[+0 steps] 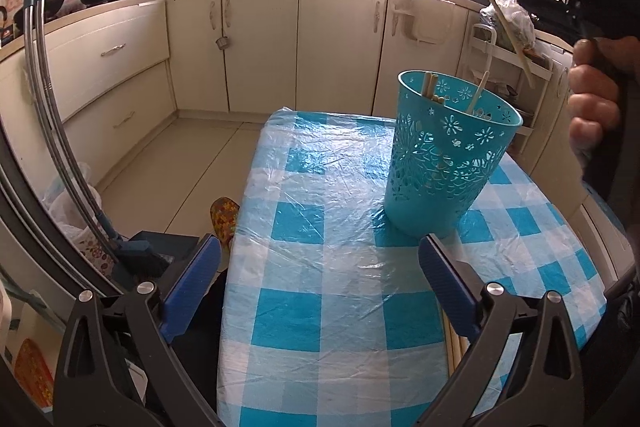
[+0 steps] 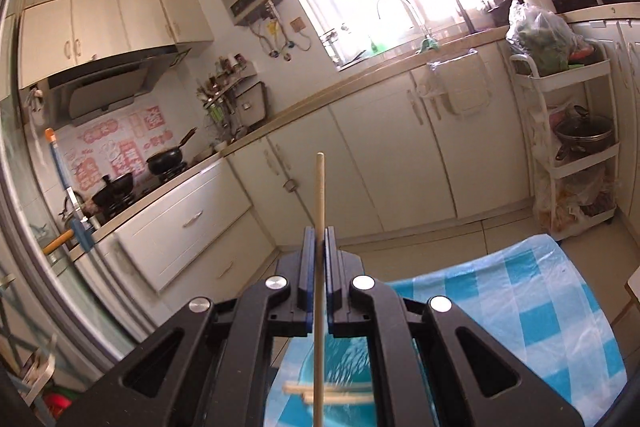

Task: Organize utensils
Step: 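Lift the chopstick with the right gripper and release it into the teal basket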

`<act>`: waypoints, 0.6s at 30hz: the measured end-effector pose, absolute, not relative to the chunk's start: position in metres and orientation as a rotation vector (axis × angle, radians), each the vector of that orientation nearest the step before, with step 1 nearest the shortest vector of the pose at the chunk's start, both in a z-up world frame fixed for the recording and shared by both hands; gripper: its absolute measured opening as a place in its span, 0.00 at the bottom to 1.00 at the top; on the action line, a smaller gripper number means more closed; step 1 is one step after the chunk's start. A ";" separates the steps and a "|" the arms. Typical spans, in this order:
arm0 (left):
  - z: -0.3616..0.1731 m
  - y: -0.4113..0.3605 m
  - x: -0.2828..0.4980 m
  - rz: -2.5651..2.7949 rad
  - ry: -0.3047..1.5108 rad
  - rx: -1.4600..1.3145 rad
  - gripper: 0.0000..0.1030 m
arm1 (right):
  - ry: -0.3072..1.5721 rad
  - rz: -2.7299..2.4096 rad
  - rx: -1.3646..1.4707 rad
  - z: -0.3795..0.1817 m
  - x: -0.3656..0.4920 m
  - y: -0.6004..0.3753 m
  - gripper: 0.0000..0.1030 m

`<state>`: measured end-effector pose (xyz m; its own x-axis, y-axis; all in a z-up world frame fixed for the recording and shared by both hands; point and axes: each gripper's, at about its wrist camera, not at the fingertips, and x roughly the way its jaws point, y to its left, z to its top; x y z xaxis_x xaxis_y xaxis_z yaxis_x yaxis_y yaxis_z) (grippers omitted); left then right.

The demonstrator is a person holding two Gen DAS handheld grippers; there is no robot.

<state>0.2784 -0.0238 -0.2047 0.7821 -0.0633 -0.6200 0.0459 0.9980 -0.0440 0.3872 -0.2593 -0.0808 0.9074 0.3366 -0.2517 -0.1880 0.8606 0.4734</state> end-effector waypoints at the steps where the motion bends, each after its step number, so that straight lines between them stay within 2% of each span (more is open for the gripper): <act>1: -0.206 -0.022 0.280 -0.056 0.672 -0.032 0.93 | 0.335 0.257 0.459 -0.085 0.393 -0.260 0.05; 12: -0.228 -0.016 0.301 -0.027 0.708 -0.041 0.93 | 0.441 0.178 0.372 -0.123 0.406 -0.247 0.05; 18: -0.250 -0.029 0.329 -0.027 0.746 -0.016 0.93 | 0.456 0.170 0.353 -0.136 0.363 -0.262 0.08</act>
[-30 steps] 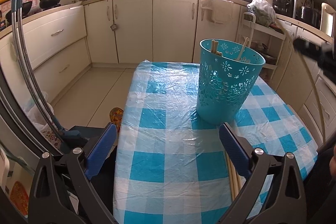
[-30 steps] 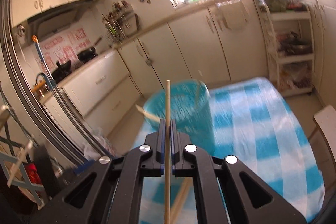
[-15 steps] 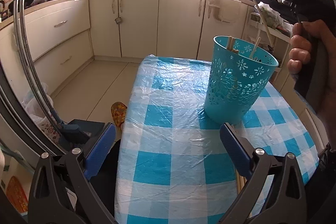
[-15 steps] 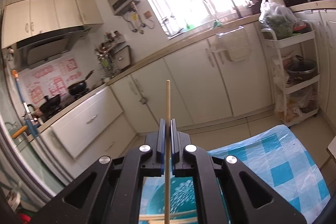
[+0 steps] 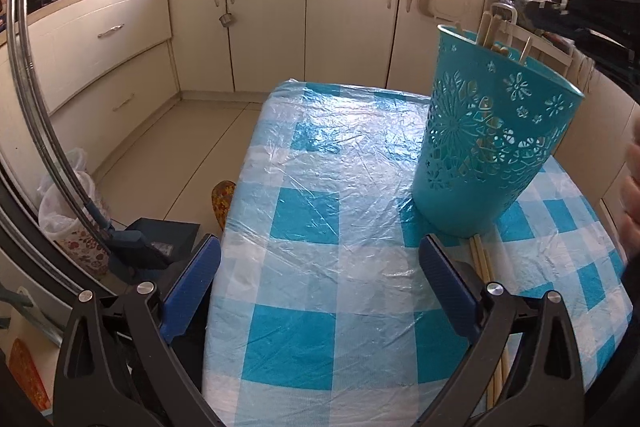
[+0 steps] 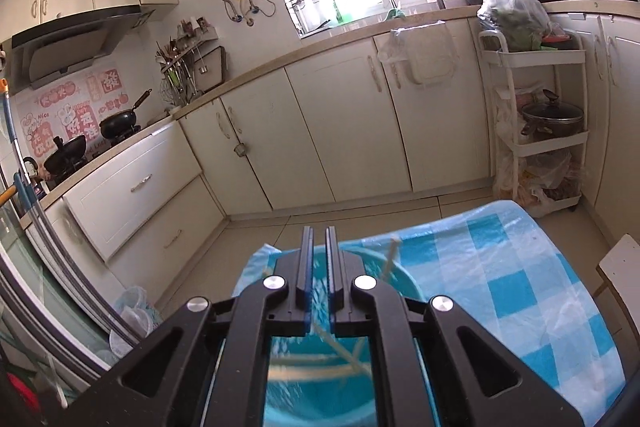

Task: Organize utensils
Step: 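Lift the chopstick with the right gripper and release it into the teal basket, then withdraw the open right gripper from the basket back toward the chopsticks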

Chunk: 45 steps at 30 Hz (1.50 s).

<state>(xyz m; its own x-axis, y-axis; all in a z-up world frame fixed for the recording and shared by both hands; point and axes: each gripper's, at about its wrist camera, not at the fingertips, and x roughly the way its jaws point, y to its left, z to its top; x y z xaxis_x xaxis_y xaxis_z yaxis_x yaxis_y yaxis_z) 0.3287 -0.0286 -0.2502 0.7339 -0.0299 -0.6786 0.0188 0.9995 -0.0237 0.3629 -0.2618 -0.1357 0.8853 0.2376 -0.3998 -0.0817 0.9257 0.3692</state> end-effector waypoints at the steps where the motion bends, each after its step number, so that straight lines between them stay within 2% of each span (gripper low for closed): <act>1: -0.255 -0.032 0.336 -0.027 0.760 -0.013 0.93 | 0.453 0.158 0.347 -0.138 0.351 -0.266 0.11; 4: -0.267 -0.042 0.350 -0.032 0.781 0.008 0.93 | 0.467 0.115 0.327 -0.149 0.320 -0.282 0.22; 12: -0.299 -0.065 0.387 -0.089 0.970 0.044 0.93 | 0.627 -0.022 0.353 -0.207 0.283 -0.330 0.23; 16: -0.301 -0.070 0.389 -0.069 0.978 0.080 0.93 | 0.673 -0.052 0.387 -0.223 0.276 -0.336 0.23; 27: -0.301 -0.070 0.389 -0.070 0.979 0.081 0.93 | 0.696 -0.037 0.359 -0.227 0.263 -0.317 0.34; 33: -0.301 -0.070 0.389 -0.070 0.979 0.081 0.93 | 0.732 -0.025 0.379 -0.236 0.262 -0.308 0.36; 40: -0.301 -0.071 0.389 -0.070 0.979 0.081 0.93 | 0.679 -0.033 0.375 -0.221 0.252 -0.310 0.43; 45: -0.301 -0.070 0.389 -0.070 0.979 0.081 0.93 | 0.687 -0.064 0.428 -0.225 0.248 -0.324 0.43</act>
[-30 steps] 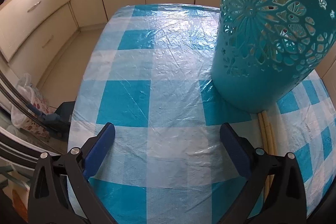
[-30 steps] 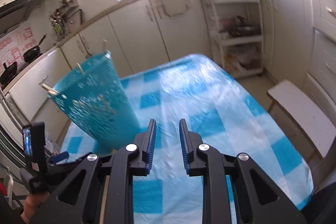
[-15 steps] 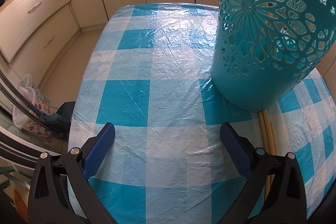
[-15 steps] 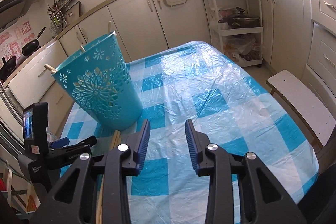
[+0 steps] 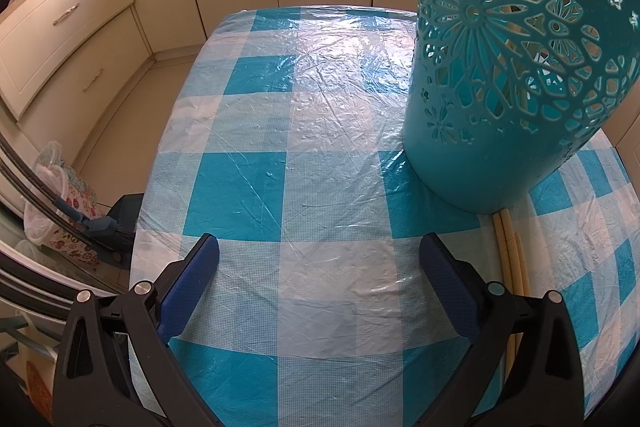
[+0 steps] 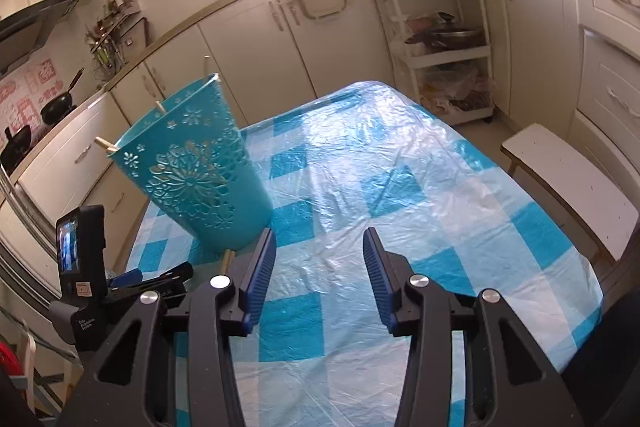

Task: Organize utensils
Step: 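Withdraw the open right gripper from the basket back toward the chopsticks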

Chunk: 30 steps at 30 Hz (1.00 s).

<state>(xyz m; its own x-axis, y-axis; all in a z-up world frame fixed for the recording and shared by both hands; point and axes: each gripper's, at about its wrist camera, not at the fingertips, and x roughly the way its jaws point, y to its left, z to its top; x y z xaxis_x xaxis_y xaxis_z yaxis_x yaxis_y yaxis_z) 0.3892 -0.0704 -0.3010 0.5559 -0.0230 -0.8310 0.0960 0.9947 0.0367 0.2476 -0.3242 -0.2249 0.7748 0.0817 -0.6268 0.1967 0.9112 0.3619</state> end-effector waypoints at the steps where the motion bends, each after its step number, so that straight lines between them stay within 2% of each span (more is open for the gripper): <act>1: -0.301 -0.070 0.389 -0.070 0.979 0.081 0.93 | 0.685 -0.068 0.427 -0.225 0.247 -0.324 0.44; 9: -0.301 -0.070 0.389 -0.070 0.979 0.081 0.93 | 0.705 -0.044 0.418 -0.231 0.255 -0.315 0.46; 25: -0.301 -0.071 0.389 -0.071 0.979 0.081 0.93 | 0.621 -0.037 0.277 -0.216 0.238 -0.297 0.53; 30: -0.301 -0.070 0.389 -0.071 0.979 0.081 0.93 | 0.666 0.024 0.227 -0.228 0.244 -0.277 0.53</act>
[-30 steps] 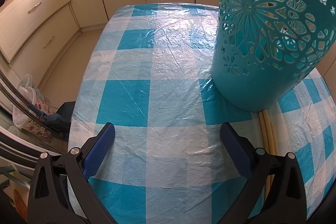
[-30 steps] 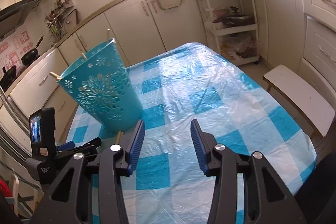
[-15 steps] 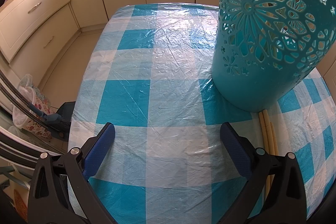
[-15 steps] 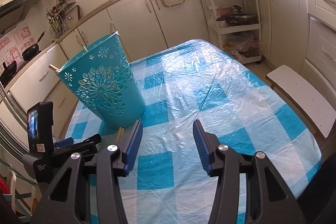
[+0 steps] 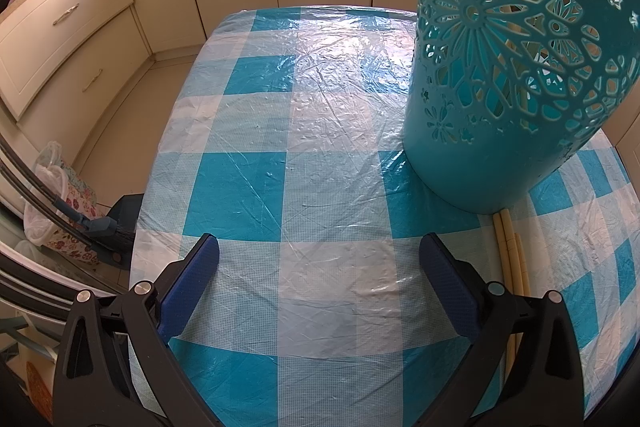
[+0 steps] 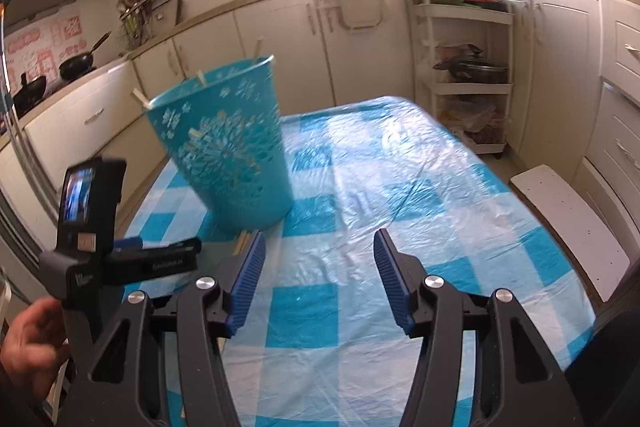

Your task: Organize utensils

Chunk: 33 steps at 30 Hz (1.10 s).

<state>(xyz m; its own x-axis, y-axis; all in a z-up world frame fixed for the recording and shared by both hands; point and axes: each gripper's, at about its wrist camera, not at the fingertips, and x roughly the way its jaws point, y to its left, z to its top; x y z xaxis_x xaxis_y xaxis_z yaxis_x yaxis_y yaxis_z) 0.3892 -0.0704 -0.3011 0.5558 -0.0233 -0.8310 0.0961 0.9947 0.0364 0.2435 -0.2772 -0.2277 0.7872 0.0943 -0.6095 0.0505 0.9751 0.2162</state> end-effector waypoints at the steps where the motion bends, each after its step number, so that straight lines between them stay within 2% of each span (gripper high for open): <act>1: -0.301 -0.070 0.389 -0.071 0.979 0.081 0.93 | 0.677 0.036 0.221 -0.230 0.245 -0.274 0.53; 8: -0.301 -0.070 0.389 -0.071 0.979 0.081 0.93 | 0.737 0.111 0.221 -0.240 0.254 -0.257 0.52; 18: -0.297 -0.058 0.371 -0.048 0.982 0.026 0.93 | 0.828 0.139 0.214 -0.258 0.266 -0.245 0.39; 33: -0.299 -0.051 0.358 -0.033 0.993 0.054 0.93 | 0.876 0.141 0.175 -0.268 0.277 -0.229 0.39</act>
